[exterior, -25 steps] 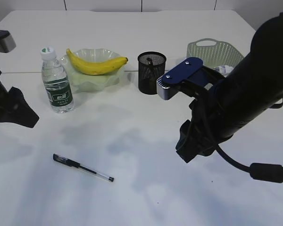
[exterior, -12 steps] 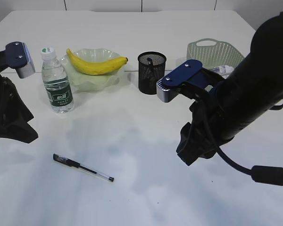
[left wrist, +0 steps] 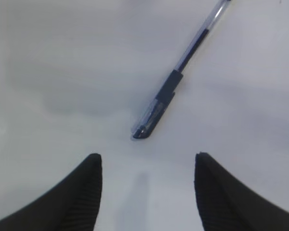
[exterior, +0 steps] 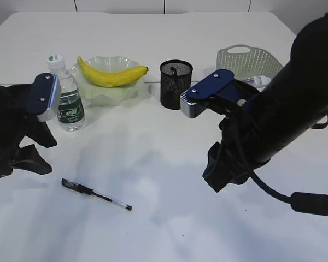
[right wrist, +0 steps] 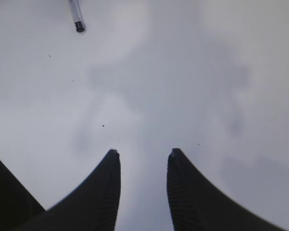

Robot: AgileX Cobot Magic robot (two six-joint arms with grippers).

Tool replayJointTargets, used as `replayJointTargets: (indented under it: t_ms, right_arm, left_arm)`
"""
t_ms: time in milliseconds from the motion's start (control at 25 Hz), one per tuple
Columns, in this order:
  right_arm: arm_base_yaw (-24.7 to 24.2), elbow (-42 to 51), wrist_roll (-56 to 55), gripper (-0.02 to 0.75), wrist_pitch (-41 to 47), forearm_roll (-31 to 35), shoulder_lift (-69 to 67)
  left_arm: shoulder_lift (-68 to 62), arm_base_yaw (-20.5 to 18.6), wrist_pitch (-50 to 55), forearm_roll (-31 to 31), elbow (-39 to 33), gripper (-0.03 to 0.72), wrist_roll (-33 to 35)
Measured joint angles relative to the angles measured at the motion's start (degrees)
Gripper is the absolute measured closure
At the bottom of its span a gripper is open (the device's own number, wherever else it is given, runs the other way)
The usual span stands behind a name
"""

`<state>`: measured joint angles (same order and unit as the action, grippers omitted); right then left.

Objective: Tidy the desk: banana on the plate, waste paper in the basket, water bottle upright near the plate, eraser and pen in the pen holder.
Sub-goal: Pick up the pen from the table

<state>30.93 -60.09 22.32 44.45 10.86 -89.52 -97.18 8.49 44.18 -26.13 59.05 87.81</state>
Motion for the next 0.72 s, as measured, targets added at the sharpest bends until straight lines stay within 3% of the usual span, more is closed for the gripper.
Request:
replayJointTargets:
  t_ms: [240, 720]
  right_arm:
    - [0.0, 0.0, 0.1, 0.489, 0.0, 0.0, 0.0]
    - [0.0, 0.0, 0.3, 0.489, 0.2, 0.1, 0.0]
  left_arm:
    - [-3.3, 3.0, -4.5, 0.5, 0.2, 0.268, 7.0]
    - [-8.1, 3.5, -6.1, 0.1, 0.4, 0.287, 7.6]
